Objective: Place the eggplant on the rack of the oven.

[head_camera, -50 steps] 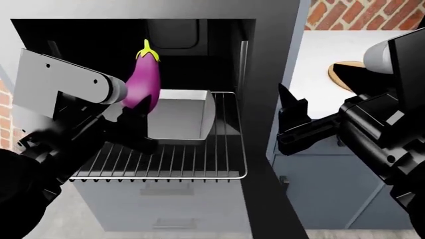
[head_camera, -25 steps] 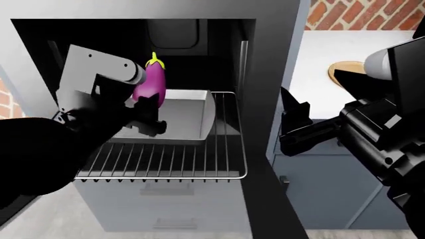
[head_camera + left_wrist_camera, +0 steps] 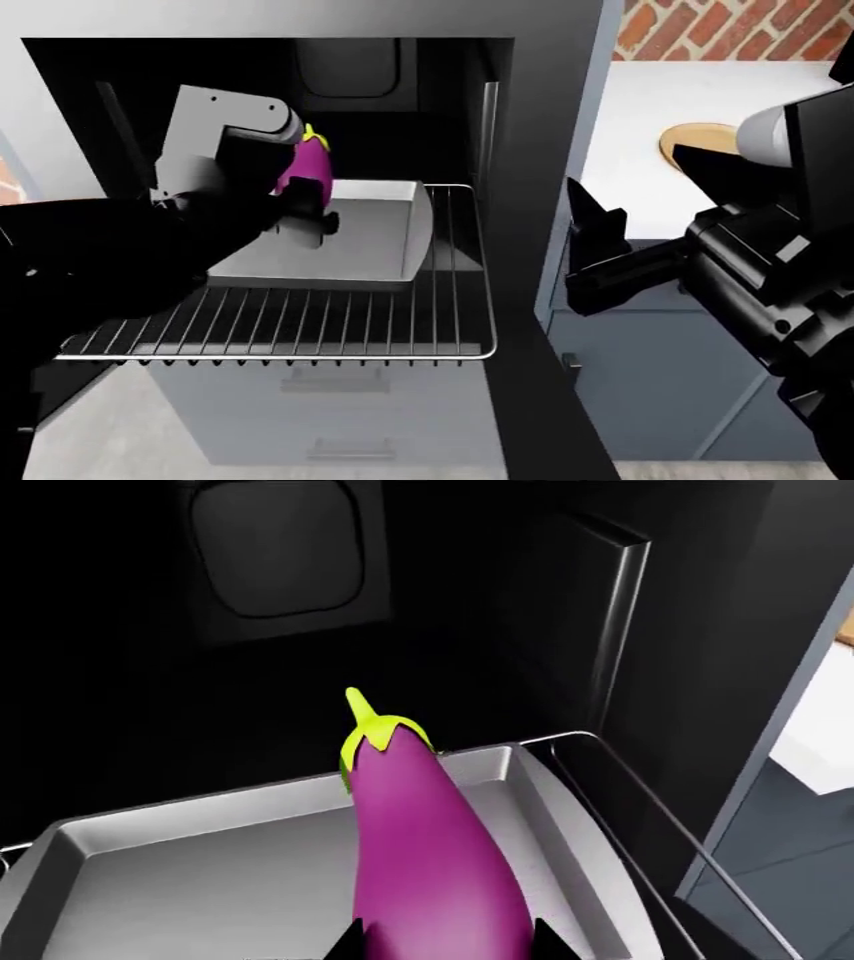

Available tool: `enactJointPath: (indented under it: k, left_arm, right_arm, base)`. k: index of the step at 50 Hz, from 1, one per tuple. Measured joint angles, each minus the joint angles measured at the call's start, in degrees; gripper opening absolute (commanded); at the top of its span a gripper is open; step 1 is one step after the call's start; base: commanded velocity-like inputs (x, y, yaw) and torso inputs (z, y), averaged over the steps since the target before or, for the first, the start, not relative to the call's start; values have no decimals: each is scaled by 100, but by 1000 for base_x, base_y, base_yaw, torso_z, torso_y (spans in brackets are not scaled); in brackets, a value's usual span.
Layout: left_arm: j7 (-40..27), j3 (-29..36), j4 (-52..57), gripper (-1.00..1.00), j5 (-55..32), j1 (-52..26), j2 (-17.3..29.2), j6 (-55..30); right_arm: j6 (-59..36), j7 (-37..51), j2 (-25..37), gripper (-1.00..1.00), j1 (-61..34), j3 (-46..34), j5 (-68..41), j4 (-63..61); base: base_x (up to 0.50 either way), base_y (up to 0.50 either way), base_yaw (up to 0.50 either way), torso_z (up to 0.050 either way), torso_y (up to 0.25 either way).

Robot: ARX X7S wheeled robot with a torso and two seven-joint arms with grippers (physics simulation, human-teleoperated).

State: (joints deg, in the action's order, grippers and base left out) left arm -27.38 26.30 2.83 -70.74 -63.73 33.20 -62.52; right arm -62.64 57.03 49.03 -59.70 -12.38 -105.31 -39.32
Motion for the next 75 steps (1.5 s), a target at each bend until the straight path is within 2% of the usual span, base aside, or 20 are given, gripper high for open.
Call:
enactJointPath:
  k: [31,51,69,70,75]
  left_arm:
    - [881,535,-1874,-100,933,-160,-436,657]
    - [1204,730,-2660,-100,1196,-268,-644,847]
    - [1325,881,-2904,-100,1327,-300,-731,898]
    - [1328,885,-2912,100,1330,-302,-734,901]
    - [1327,892,-2941,100,1332,-318,-741,904]
  right_arm:
    - [92,-126,-26,100,214,-32,262,-34]
    - [141,-245,-32,100,254,-46,385,-20]
    - [171,-301,-29,100,254,-79,435,-18]
    - [174,-299,-26,100,254,-80,432,-21]
    - [187,-303,-11,100,262,-81,432,-28]
  base:
    - [0,0,0,0,0]
    - [0,0,0,0,1]
    - [0,0,0,0,1]
    - [0,0,0,0,0]
    - [0,0,0,0,0]
